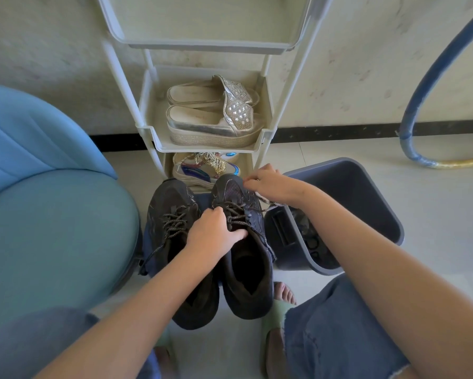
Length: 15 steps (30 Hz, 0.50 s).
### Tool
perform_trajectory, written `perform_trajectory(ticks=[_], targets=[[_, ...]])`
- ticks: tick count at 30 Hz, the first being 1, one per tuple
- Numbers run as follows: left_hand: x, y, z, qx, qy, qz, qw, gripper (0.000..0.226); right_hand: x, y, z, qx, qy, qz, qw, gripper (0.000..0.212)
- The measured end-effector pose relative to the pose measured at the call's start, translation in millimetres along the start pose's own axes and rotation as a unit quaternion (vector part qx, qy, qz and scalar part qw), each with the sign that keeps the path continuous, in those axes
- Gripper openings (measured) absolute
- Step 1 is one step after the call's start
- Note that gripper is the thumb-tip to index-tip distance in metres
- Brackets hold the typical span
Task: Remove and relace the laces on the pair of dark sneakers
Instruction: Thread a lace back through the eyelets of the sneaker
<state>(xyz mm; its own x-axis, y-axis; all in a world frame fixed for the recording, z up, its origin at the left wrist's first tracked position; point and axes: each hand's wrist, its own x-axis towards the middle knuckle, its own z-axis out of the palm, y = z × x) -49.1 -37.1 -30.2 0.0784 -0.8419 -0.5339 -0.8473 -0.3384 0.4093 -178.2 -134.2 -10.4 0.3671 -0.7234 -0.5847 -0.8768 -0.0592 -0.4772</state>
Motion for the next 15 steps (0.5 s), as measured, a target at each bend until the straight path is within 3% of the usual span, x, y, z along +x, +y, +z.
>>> perform_trajectory(ticks=[4,6,9,11,13,15], targets=[[7,-3,-12,-0.036,-0.006,-0.006,0.999,0.038,3,-7,3,0.096,0.089,-0.06,0.99,0.024],[9,-4,-14,-0.042,-0.024,-0.001,0.999,0.057,2,-12,1,0.175,0.12,-0.085,0.974,0.024],[6,-1,-6,-0.018,-0.04,0.002,0.999,0.066,0,-15,4,0.099,0.082,-0.074,0.989,0.031],[5,-2,1,0.027,0.009,0.006,1.0,0.064,3,-13,11,0.052,0.061,-0.076,0.994,0.032],[3,-3,6,0.033,0.059,0.01,0.998,0.055,5,-13,13,0.051,0.03,-0.084,0.995,0.015],[0,-3,9,0.021,0.086,0.016,0.996,0.044,2,-15,9,0.073,0.018,-0.053,0.996,0.021]])
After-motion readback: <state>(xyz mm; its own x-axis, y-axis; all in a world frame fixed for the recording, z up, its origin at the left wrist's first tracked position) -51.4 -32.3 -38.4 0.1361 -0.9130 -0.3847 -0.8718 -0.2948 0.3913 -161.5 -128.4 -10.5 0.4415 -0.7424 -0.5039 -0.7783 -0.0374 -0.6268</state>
